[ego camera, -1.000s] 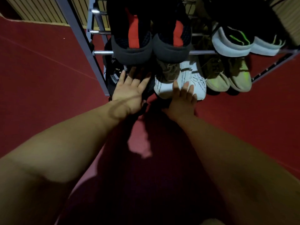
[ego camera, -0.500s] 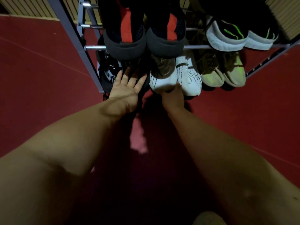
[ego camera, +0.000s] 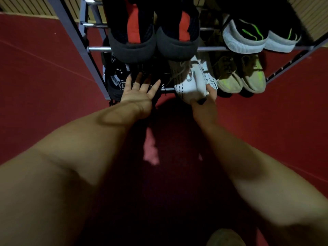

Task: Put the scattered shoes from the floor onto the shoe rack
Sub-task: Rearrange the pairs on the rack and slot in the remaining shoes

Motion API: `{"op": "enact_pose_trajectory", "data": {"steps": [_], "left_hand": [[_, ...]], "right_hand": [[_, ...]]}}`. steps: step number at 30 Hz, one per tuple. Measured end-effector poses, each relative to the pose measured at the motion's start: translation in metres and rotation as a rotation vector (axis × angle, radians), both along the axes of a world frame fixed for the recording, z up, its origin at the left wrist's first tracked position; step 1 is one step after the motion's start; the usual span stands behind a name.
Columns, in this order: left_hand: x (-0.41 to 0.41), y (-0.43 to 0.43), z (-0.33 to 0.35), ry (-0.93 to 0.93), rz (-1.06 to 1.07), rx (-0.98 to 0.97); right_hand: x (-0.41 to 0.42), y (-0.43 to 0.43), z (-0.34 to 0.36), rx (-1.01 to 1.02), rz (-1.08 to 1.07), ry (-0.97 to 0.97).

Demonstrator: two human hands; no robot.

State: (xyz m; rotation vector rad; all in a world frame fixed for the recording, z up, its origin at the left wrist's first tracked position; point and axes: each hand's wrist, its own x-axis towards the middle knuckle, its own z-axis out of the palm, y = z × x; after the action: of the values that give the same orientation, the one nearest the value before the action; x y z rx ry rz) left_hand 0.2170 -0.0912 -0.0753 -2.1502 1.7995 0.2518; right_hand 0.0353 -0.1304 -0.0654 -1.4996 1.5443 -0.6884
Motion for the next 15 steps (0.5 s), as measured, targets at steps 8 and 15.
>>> {"op": "enact_pose_trajectory", "data": {"steps": [8, 15], "left_hand": [[0.0, 0.0, 0.002, 0.023, 0.012, 0.014], [0.0, -0.001, 0.003, 0.049, 0.018, 0.035]], "right_hand": [[0.026, -0.014, 0.007, -0.358, 0.199, 0.786], [0.037, -0.043, -0.008, -0.493, 0.503, 1.105]]}}
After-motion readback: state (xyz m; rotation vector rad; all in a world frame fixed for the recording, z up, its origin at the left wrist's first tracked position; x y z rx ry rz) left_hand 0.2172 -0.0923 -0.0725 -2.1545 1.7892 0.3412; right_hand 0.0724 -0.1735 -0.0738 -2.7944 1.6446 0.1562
